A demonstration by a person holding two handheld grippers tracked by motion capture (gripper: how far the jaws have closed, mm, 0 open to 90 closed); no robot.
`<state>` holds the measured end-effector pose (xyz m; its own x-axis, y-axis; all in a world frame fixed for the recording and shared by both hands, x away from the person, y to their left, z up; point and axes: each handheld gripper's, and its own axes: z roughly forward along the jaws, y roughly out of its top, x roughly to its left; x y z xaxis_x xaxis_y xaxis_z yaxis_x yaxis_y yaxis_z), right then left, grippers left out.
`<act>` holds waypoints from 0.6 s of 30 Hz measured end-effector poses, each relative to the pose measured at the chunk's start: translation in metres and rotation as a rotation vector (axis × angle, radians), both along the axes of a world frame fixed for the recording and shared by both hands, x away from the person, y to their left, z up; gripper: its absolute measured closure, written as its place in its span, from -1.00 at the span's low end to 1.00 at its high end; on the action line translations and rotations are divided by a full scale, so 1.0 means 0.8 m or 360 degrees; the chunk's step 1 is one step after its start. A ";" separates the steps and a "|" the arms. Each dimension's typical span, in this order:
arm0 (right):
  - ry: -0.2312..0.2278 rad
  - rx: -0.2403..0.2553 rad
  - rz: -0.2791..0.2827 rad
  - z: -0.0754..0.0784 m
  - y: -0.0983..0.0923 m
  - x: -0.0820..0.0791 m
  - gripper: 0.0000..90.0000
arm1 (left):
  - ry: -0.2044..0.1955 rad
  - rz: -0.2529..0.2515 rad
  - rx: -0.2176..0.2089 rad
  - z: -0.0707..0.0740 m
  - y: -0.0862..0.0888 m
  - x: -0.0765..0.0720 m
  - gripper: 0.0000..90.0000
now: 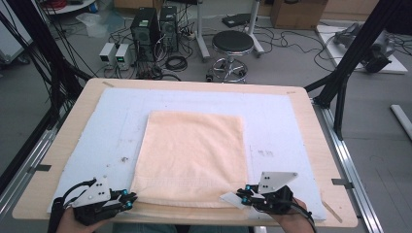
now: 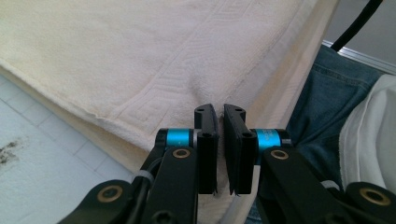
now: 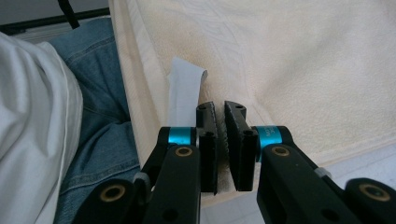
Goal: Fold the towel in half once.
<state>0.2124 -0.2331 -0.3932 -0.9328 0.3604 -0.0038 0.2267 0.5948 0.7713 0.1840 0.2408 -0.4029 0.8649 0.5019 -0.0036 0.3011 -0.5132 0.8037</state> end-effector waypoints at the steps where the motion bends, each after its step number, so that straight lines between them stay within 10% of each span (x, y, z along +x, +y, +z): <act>1: -0.0002 -0.0004 0.0011 -0.001 0.000 0.000 0.87 | 0.0005 -0.0006 0.0008 -0.001 0.000 0.000 0.85; 8: 0.0105 0.0005 0.0084 -0.009 0.000 -0.004 0.55 | 0.0051 -0.0006 0.0006 -0.008 0.002 -0.005 0.41; 18: 0.0102 -0.0054 0.0073 -0.020 0.004 0.003 0.52 | 0.0042 0.0013 0.0027 -0.012 -0.005 0.020 0.33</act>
